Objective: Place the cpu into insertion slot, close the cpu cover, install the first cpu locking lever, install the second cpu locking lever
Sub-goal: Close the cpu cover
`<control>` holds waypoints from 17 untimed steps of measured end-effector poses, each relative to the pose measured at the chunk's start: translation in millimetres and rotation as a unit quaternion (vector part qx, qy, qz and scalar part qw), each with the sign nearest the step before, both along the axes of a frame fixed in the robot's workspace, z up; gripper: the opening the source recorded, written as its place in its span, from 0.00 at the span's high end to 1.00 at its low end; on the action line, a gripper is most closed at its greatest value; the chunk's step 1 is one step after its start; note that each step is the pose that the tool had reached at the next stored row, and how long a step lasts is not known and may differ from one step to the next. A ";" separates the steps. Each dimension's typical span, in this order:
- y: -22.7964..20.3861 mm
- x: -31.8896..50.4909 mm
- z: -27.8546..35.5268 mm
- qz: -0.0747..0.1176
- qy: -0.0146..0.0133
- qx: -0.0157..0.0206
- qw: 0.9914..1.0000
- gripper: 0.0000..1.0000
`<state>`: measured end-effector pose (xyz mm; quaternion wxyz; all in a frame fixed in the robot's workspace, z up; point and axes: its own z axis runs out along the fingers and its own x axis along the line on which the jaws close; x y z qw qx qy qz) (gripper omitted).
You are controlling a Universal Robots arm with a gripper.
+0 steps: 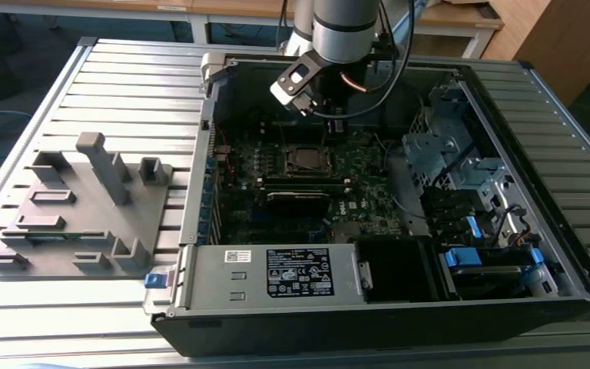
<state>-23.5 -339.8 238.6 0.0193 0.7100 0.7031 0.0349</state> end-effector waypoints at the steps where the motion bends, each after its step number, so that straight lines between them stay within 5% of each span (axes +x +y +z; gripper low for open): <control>1: 0.0 -0.1 0.0 0.000 0.000 0.000 1.000 0.89; 3: 0.0 -0.2 0.0 0.000 0.000 0.000 1.000 0.89; 4: 0.0 -0.2 -0.2 0.000 0.003 0.000 1.000 0.89; 5: -0.1 -0.2 -0.4 0.000 0.008 0.000 1.000 0.89; 8: -0.1 -0.2 -1.6 0.000 0.030 0.000 1.000 0.89; 9: 0.0 -0.2 -2.0 0.000 0.034 0.000 0.999 0.89; 17: 0.0 -1.8 -3.1 0.000 0.035 0.000 0.999 0.89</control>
